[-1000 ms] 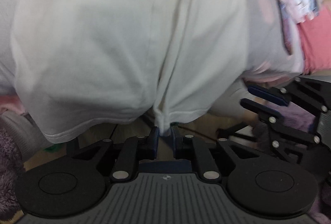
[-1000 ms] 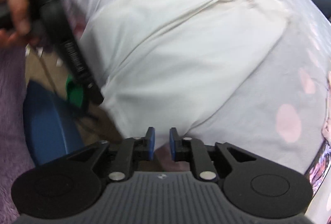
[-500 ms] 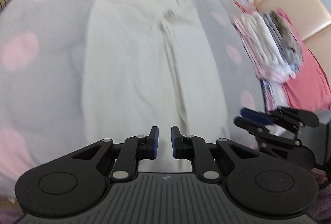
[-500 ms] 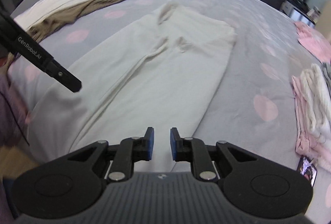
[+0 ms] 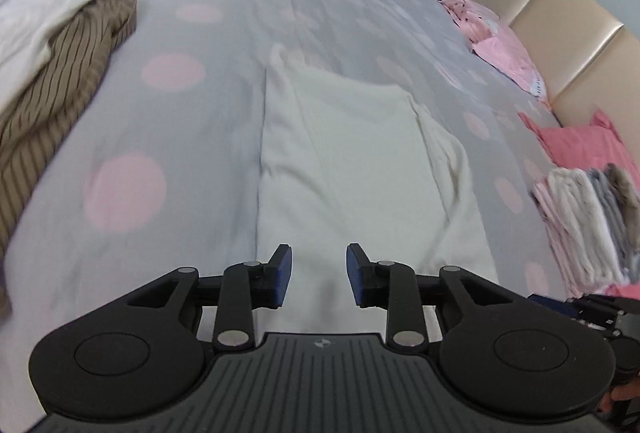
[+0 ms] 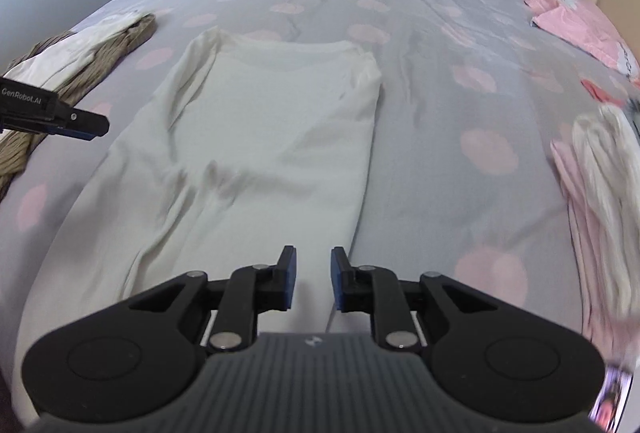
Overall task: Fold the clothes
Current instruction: 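Open both grippers and release the white shirt, moving back over it, then grasp the white shirt hem with both grippers, then lift the hem with both grippers and fold it toward the collar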
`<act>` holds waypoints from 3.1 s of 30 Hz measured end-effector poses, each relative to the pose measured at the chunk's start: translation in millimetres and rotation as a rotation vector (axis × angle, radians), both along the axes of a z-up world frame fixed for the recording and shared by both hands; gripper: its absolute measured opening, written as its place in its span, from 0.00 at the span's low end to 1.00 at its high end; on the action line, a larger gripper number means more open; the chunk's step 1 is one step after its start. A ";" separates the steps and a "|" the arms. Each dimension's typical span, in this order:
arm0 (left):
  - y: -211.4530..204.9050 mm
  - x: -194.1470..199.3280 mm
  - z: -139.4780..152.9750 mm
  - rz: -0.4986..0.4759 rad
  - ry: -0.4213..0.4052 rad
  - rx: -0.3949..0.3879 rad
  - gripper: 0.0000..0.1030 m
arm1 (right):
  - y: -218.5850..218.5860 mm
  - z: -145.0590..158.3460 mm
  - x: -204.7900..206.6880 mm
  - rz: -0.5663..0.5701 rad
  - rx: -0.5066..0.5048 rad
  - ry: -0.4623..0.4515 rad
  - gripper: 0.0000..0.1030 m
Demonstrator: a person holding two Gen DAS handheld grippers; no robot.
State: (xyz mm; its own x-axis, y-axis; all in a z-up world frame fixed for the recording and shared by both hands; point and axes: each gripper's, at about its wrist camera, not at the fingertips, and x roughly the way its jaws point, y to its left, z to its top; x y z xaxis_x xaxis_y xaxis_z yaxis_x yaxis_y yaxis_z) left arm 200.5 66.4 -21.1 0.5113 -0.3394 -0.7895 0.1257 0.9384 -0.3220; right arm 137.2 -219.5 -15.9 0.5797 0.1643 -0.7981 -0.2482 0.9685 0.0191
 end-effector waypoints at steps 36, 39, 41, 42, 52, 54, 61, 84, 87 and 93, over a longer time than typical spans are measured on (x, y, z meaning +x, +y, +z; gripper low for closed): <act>-8.5 170.1 -48.4 0.214 -0.080 0.028 0.16 | -2.0 -23.4 226.4 -0.141 0.081 -0.082 0.18; -16.8 159.7 -29.5 0.186 -0.129 0.050 0.27 | 3.1 -5.8 214.1 -0.103 0.112 -0.096 0.21; -25.0 150.6 -18.2 0.133 -0.139 0.057 0.27 | 9.2 1.6 201.4 -0.068 0.128 -0.089 0.21; -29.1 144.8 -13.0 0.106 -0.142 0.062 0.27 | 12.9 3.9 193.9 -0.050 0.131 -0.082 0.21; -34.2 59.0 6.3 -0.039 -0.081 0.123 0.27 | 32.6 0.3 96.1 0.106 0.107 0.029 0.30; -29.2 38.3 7.1 -0.070 -0.066 0.133 0.27 | 29.7 -3.8 72.0 0.134 0.099 0.057 0.33; -0.5 -51.2 2.1 -0.162 0.029 0.106 0.37 | 5.6 -16.7 -11.2 0.169 0.098 0.155 0.43; 9.1 -260.5 -44.6 -0.529 0.273 0.123 0.37 | -17.2 -57.1 -209.1 0.482 0.198 0.426 0.43; 2.9 -263.3 -58.0 -0.566 0.287 0.199 0.38 | -17.3 -74.9 -210.5 0.465 0.155 0.456 0.43; -7.8 -267.6 -80.5 -0.662 0.251 0.240 0.38 | -23.7 -89.5 -200.5 0.410 0.220 0.444 0.43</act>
State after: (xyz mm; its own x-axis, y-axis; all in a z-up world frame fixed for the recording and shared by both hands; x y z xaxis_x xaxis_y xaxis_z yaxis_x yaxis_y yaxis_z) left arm -67.1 58.5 -101.6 0.0541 -0.3173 -0.9468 0.6383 0.7401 -0.2115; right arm -63.3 -243.2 -105.5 0.0576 0.4897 -0.8700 -0.5204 0.7584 0.3924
